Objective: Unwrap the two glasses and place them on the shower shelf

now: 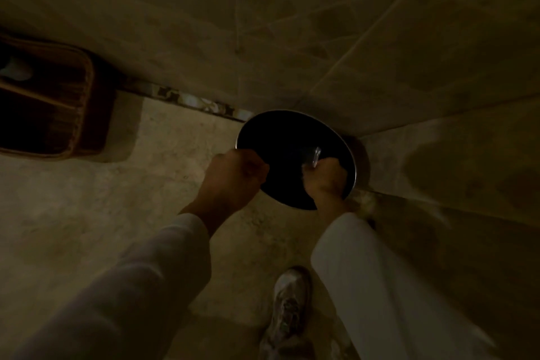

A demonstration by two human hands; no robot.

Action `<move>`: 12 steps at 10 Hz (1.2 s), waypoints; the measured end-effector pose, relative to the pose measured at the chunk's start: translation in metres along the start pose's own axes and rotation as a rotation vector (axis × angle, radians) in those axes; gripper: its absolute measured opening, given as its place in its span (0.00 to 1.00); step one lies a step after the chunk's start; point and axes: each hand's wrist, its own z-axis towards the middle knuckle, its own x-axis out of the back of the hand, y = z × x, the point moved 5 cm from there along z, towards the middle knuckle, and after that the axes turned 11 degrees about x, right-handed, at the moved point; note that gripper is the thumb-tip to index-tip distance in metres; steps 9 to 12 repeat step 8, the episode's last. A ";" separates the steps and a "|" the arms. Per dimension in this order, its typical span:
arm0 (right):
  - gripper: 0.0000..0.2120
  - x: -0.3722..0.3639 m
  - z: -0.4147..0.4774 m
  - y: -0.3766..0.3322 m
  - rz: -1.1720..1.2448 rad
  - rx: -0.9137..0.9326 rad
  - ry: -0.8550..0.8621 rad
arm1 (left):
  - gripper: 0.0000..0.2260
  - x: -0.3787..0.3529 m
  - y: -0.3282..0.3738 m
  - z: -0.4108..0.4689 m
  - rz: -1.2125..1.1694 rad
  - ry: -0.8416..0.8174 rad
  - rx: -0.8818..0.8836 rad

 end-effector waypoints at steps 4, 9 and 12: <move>0.15 0.079 -0.015 0.006 -0.138 0.146 0.018 | 0.08 -0.020 0.028 -0.013 0.086 0.069 -0.019; 0.14 0.169 -0.108 -0.086 -0.199 0.421 0.027 | 0.10 0.081 0.068 -0.112 0.283 0.166 -0.088; 0.14 0.169 -0.108 -0.086 -0.199 0.421 0.027 | 0.10 0.081 0.068 -0.112 0.283 0.166 -0.088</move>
